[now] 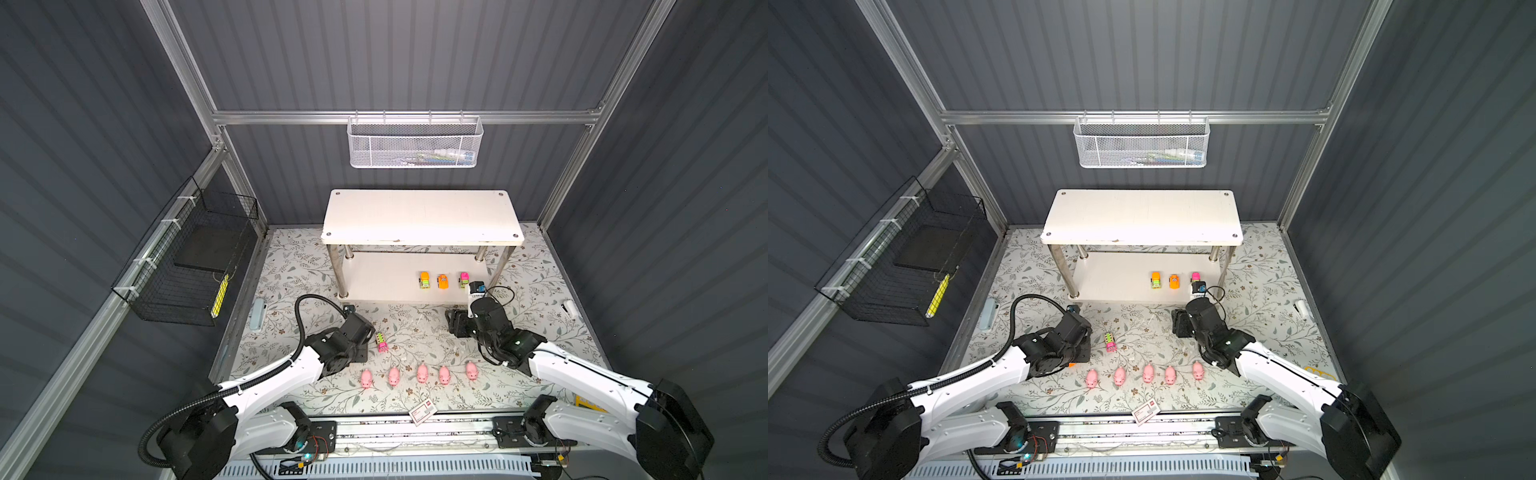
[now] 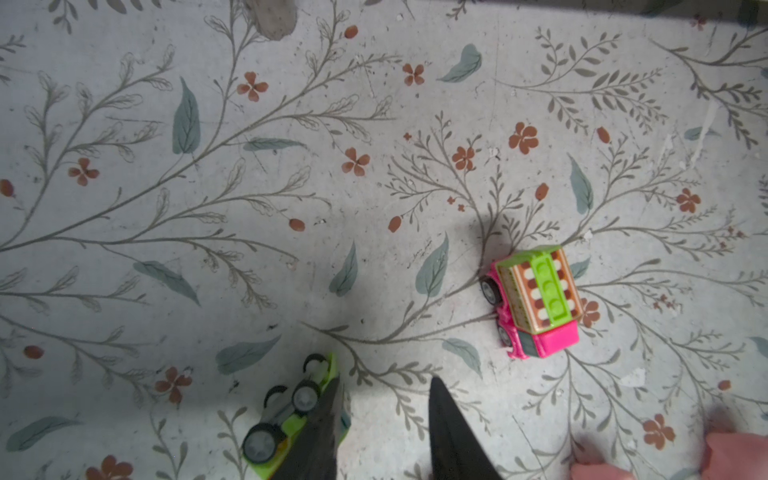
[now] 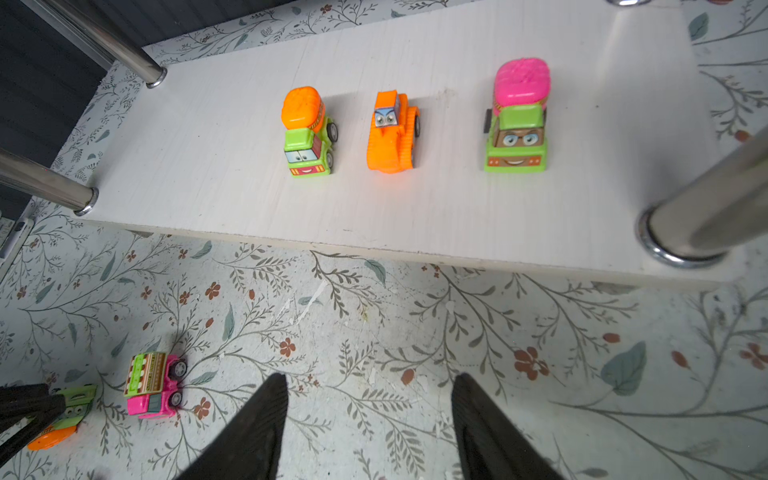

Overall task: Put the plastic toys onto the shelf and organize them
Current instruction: 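Lift the held green truck with the left gripper, then carry the orange-topped green truck with the left gripper toward the table center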

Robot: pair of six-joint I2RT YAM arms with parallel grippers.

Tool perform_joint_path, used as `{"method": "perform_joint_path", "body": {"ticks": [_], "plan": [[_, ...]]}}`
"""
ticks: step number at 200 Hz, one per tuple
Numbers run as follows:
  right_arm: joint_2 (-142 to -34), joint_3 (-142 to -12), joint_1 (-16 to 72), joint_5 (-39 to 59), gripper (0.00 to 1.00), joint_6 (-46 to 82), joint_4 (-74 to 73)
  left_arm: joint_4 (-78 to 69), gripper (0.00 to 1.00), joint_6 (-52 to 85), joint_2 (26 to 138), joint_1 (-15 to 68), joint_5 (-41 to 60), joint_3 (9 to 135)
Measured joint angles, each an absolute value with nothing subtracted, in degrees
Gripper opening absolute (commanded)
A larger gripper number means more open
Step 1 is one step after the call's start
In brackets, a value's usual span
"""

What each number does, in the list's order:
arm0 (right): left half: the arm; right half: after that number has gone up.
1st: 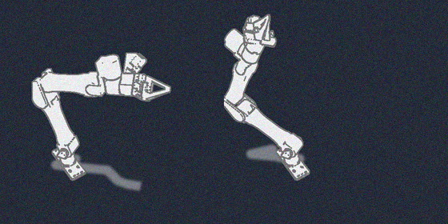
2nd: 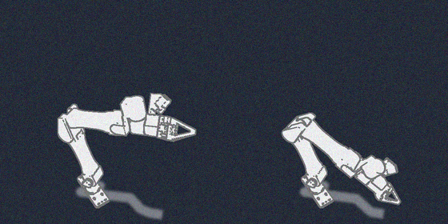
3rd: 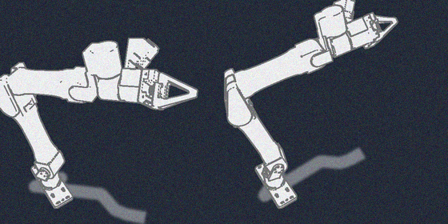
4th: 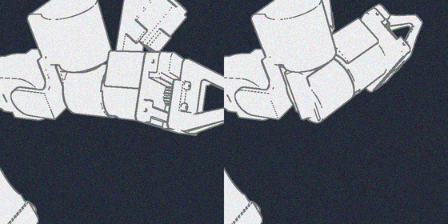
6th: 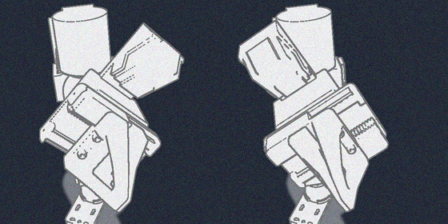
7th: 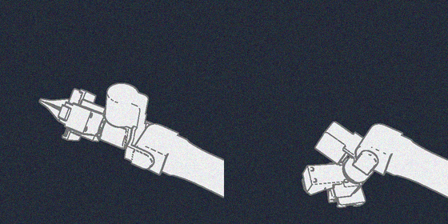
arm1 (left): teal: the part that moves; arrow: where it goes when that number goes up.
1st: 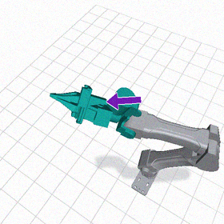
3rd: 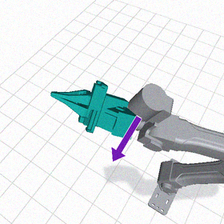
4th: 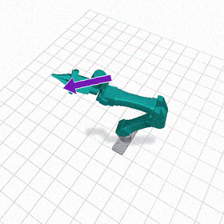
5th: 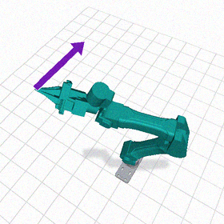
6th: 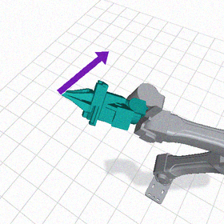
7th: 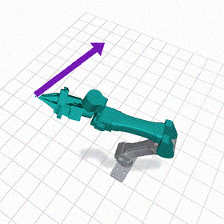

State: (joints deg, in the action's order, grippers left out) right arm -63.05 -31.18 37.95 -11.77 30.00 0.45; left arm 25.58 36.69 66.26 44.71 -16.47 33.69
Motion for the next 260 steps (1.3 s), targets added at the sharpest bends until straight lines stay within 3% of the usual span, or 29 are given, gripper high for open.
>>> {"method": "perform_joint_path", "body": {"ticks": [73, 115, 134, 197, 260], "plan": [[-64.29, -31.18, 37.8, -10.48, 0.66, 30.02, -0.3, 33.3, 0.43, 41.21, 57.04, 44.71, -17.98, 33.58], [-66.81, -31.18, 37.8, -9.23, 0.66, 30.02, -0.73, 37.36, 0.64, 48.53, 55.09, 44.71, -18.35, 32.08], [-66.85, -31.18, 37.8, -8.95, 0.66, 30.02, -0.86, 37.85, 0.69, 52.51, 55.18, 44.71, -18.0, 31.51], [-66.67, -31.11, 37.74, -8.93, 0.67, 30.0, -1.06, 35.35, 0.69, 60.55, 63.05, 44.71, -16.23, 31.33], [-64.9, -29.32, 36.58, -8.95, 0.67, 29.98, -1.98, 33.1, 0.56, 63.46, 69.43, 44.71, -17.34, 31.92]]}}
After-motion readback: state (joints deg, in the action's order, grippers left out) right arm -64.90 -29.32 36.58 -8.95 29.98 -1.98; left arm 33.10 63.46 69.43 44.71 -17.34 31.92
